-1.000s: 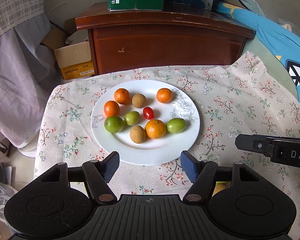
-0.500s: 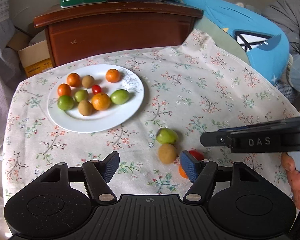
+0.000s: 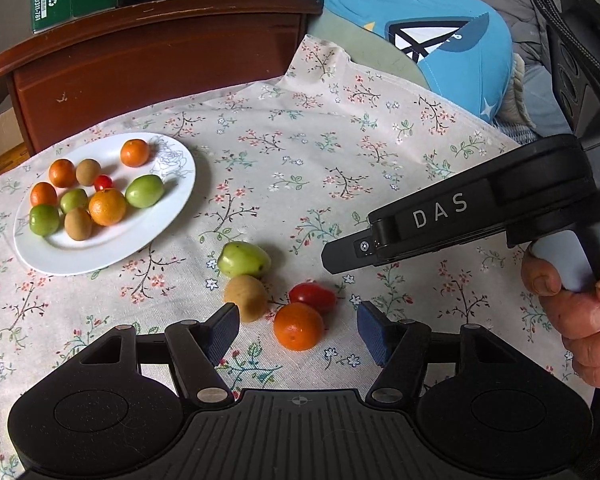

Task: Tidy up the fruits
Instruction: 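Move both open tools back to the remaining fruit cluster, then close the left tool on a mandarin while the right tool grasps a red cherry tomato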

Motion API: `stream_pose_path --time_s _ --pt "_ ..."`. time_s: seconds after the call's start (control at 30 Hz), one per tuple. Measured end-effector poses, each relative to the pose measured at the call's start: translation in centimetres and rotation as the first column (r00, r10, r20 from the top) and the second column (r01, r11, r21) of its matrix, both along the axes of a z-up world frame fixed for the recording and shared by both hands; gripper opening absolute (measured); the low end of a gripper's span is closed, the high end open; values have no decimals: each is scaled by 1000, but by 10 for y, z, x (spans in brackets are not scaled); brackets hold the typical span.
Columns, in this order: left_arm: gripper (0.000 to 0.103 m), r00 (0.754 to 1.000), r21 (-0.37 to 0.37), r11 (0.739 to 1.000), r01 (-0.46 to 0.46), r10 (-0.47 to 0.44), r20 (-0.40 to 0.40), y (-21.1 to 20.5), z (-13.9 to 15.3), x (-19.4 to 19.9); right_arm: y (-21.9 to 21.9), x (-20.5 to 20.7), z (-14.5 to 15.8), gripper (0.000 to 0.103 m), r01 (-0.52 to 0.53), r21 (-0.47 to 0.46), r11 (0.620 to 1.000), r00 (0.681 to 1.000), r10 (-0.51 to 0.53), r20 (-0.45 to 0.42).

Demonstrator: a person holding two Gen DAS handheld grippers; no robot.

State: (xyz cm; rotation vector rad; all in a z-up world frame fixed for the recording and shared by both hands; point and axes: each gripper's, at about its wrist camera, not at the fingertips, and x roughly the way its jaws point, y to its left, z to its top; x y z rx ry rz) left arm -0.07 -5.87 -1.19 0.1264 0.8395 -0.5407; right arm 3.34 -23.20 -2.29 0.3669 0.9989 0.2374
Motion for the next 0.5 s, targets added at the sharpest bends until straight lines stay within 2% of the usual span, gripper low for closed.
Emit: stream_pose_path --time_s 0.1,0.17,0.23,0.3,0.37,0.5 --pt "53 1000 2 1000 15 -15 8 -3 -3 1 2 1 -2 38 -7 2 1000 1000 7 -8" --pt "49 1000 5 1000 19 -19 3 -4 -6 1 3 1 -3 38 -13 0 1000 1000 13 -10" --pt "39 999 16 999 32 -32 -4 -6 -9 2 3 1 -3 38 -13 1 1000 1000 13 -12" --pt "37 999 39 998 41 -41 -7 -9 -13 1 3 2 -4 38 -15 3 1000 1000 15 -15" --pt "29 999 64 997 42 -41 -11 -11 -16 0 5 2 -5 38 -24 3 1000 1000 24 -19" --pt "26 999 47 998 48 -47 -21 -4 -12 -2 12 3 -9 38 -57 -17 998 998 57 -24"
